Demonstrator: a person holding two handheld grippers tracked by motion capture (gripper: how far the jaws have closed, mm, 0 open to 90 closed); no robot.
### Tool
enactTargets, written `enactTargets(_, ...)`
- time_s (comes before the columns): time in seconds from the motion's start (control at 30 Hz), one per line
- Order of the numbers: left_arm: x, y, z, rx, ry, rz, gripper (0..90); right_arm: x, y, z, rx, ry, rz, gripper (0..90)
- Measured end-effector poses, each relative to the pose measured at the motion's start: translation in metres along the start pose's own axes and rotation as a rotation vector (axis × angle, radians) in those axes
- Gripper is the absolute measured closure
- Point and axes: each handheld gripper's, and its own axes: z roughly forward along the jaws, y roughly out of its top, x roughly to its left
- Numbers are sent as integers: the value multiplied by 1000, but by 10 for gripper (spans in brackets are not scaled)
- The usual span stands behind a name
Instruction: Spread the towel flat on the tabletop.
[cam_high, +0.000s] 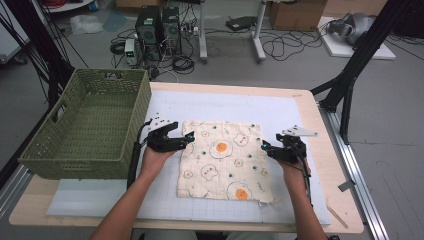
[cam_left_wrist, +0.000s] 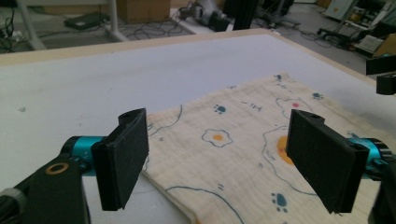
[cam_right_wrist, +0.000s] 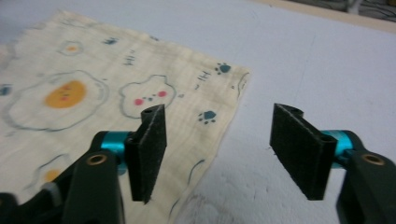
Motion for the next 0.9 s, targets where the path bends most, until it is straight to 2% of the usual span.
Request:
enactTargets(0.1,-5,-2,-7,-8,-25,19,191,-3,-9,-24,-53,24,-48,236)
enactTargets(0.2,-11,-4,-14,-28,-53,29,194,-3,-15,-39,-72,30,-67,169)
enactTargets(0.23,-12,-5,-16,-34,-56,35,195,-1,-18,-43,-74,22,-65,121)
enactTargets(0.33,-13,-6,-20,-43,-64,36,196,5,-25,-53,-81,10,-123,113)
enactTargets(0.43,-15,-5,-23,-48,-68,31,195,6,-29,-56,-92,18,-105,112)
enactTargets(0.5,-17,-7,-24,-53,-72,37,195,6,-29,-58,-93,6,-103,112)
enactTargets(0.6,-20,-11,-23,-38,-77,45,195,4,-29,-60,-96,0,-96,112)
enactTargets(0.9,-18,-11,-25,-32,-59,41,196,2,-29,-59,-98,2,-88,112)
